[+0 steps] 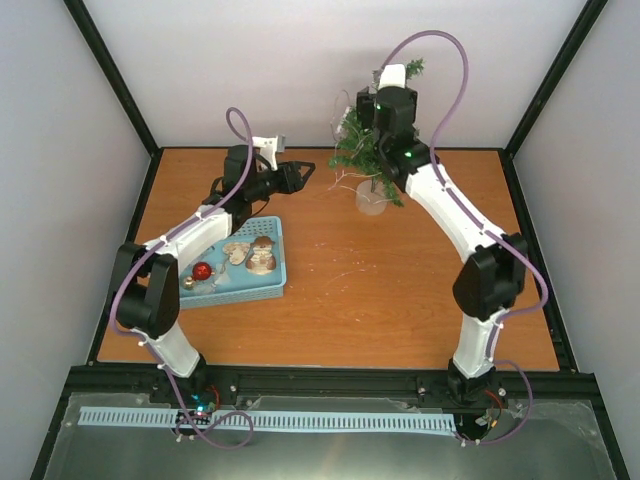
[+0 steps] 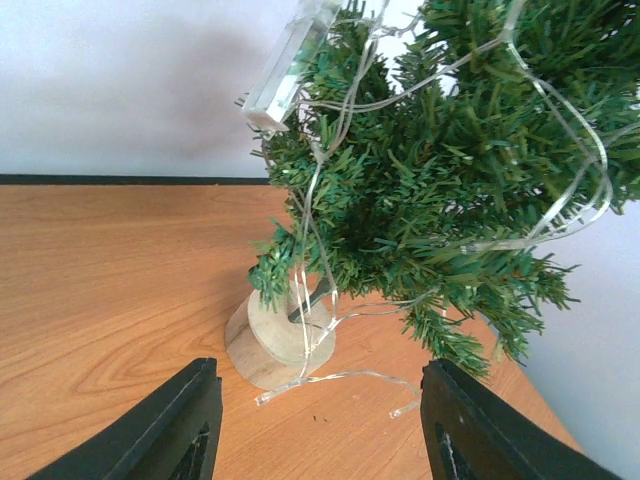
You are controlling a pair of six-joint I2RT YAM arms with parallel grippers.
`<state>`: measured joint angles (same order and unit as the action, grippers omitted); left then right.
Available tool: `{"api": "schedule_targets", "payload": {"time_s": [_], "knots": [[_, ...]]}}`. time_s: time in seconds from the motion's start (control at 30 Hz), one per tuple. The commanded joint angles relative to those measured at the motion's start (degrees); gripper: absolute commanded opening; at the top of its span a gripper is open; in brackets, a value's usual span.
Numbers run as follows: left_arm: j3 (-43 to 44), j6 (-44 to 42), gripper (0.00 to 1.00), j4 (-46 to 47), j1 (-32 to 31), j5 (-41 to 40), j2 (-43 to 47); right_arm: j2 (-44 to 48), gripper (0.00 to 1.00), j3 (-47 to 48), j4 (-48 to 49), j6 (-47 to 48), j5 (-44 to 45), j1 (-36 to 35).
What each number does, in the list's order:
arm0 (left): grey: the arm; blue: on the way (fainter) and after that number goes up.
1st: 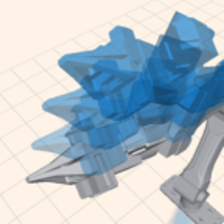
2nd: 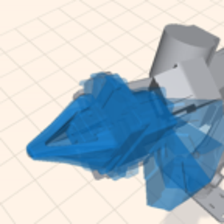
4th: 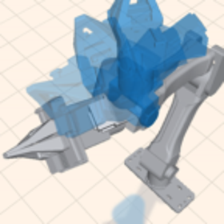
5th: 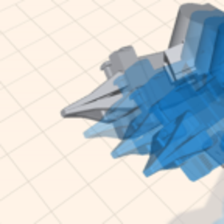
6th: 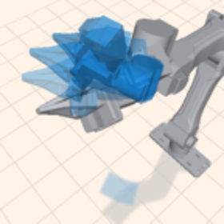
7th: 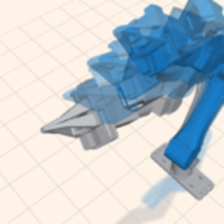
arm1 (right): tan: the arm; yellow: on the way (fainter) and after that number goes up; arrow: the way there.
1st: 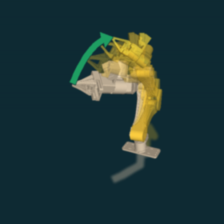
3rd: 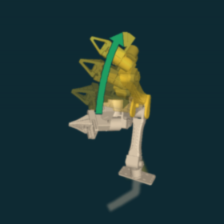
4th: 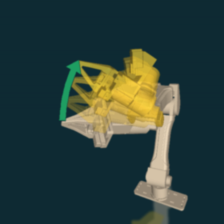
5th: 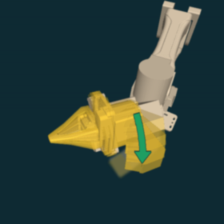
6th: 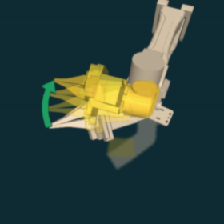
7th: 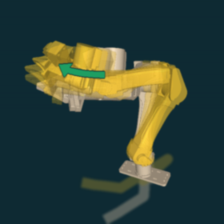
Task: Decorate the small christmas tree
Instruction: Move the christmas tree to the center of the board.
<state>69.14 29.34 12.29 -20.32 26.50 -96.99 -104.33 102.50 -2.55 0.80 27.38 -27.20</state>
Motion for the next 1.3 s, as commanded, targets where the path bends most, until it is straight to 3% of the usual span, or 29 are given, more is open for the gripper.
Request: {"api": "schedule_targets", "payload": {"time_s": [0.0,0.17,0.27,0.43,0.7,0.9,1.1,1.27], "knots": [[-0.40,-2.65,0.55,-0.51,-0.17,1.20,2.27,-6.85,0.79,10.22,-2.78,5.71,8.93,-0.40],[-0.39,-4.12,0.55,-1.17,-0.16,0.88,2.51,-7.21,0.54,10.24,-2.61,10.49,8.77,-0.32],[-0.12,-4.88,0.55,-1.48,-0.16,0.40,2.46,-4.31,0.34,6.48,-0.84,12.65,4.23,-0.31],[0.33,-6.49,0.55,-1.98,-0.16,0.66,2.38,2.19,0.15,-1.91,2.60,14.56,-8.24,0.90],[1.51,-8.23,0.55,-4.30,-0.16,0.38,5.05,11.08,0.04,-8.35,0.17,16.00,-34.90,7.11],[2.02,-10.38,0.56,-7.16,-0.16,3.71,7.76,14.99,0.06,-12.87,-0.34,21.43,-56.85,11.47],[-1.13,-16.06,0.53,-9.20,-0.16,10.76,11.03,16.55,0.06,-14.13,-2.63,24.15,-71.12,15.50],[-6.11,-15.76,0.54,-7.07,-0.12,17.30,12.49,17.11,0.08,-13.29,-7.10,29.00,-79.53,16.45]]}}
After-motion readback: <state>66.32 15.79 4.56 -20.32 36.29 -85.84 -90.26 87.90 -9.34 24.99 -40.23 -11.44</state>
